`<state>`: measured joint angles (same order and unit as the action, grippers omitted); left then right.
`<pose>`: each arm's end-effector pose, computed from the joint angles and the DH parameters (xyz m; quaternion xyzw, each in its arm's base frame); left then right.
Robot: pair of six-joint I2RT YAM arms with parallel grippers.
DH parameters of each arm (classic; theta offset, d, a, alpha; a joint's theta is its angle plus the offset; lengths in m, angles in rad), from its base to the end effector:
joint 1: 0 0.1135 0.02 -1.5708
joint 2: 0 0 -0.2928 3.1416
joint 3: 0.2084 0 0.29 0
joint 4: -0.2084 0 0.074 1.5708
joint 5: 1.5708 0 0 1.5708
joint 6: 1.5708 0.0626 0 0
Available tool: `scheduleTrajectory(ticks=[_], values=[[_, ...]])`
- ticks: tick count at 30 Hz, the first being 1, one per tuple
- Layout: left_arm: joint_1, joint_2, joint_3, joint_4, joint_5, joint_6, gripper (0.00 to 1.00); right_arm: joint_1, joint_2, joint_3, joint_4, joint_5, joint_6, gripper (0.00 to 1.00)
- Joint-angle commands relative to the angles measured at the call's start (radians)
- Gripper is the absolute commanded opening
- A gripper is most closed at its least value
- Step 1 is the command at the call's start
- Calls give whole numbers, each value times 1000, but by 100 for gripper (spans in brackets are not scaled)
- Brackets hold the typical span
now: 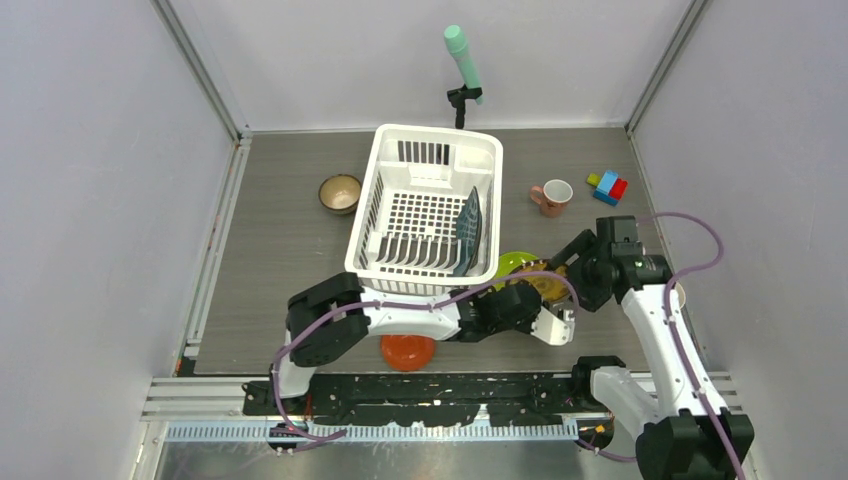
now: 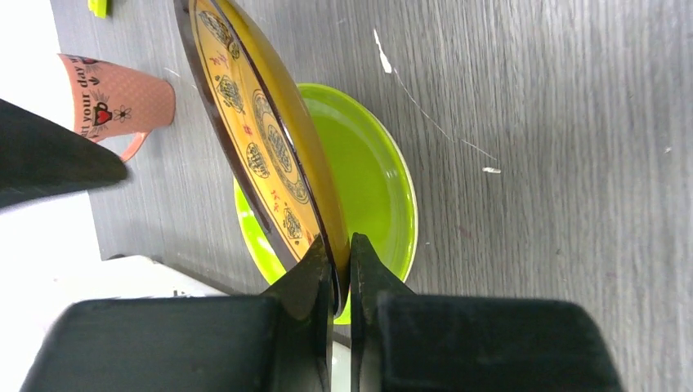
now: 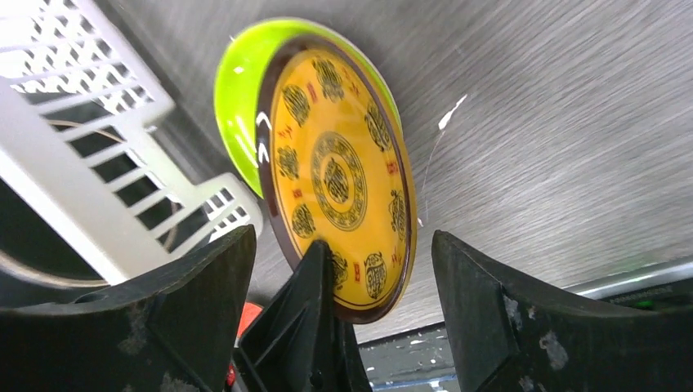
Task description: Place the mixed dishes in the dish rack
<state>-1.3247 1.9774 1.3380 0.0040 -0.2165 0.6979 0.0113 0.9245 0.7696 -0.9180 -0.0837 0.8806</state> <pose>0.1368 -0.4895 0.1811 0.7262 0.5123 -0.0464 0.4561 0.1983 0.0075 0.2429 0.3984 0.8826 0.1428 0.2046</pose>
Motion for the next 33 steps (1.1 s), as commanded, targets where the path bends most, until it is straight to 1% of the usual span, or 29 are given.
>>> scheduleTrajectory(ticks=[1,3,5,9,11,15,21,24,27,30,31,33], values=[[-1,-131,47,25,35,-109,0,1,-70,154,-125,172,-26,86],[-2,-162,55,11,32,-160,0,1,-102,216,-167,234,-17,86],[-1,-197,70,7,16,-251,0,1,-154,271,-203,331,46,87],[-1,-243,121,-70,29,-429,0,1,-241,343,-163,395,117,87],[-1,-279,140,-107,12,-525,0,1,-271,374,-131,413,114,88],[-1,-393,158,-196,-44,-679,0,1,-285,450,-134,474,88,90],[8,-620,128,-256,-89,-891,0,1,-290,441,-144,494,79,89],[53,-699,134,-344,-118,-1005,0,1,-298,403,-132,480,84,90],[138,-731,136,-427,-137,-1126,0,1,-303,372,-126,467,88,89],[216,-682,192,-561,-171,-1273,0,1,-302,339,-119,449,95,89],[235,-657,221,-600,-181,-1301,0,1,-302,333,-118,447,96,89],[257,-621,235,-610,-215,-1311,0,1,-300,318,-114,443,96,89]])
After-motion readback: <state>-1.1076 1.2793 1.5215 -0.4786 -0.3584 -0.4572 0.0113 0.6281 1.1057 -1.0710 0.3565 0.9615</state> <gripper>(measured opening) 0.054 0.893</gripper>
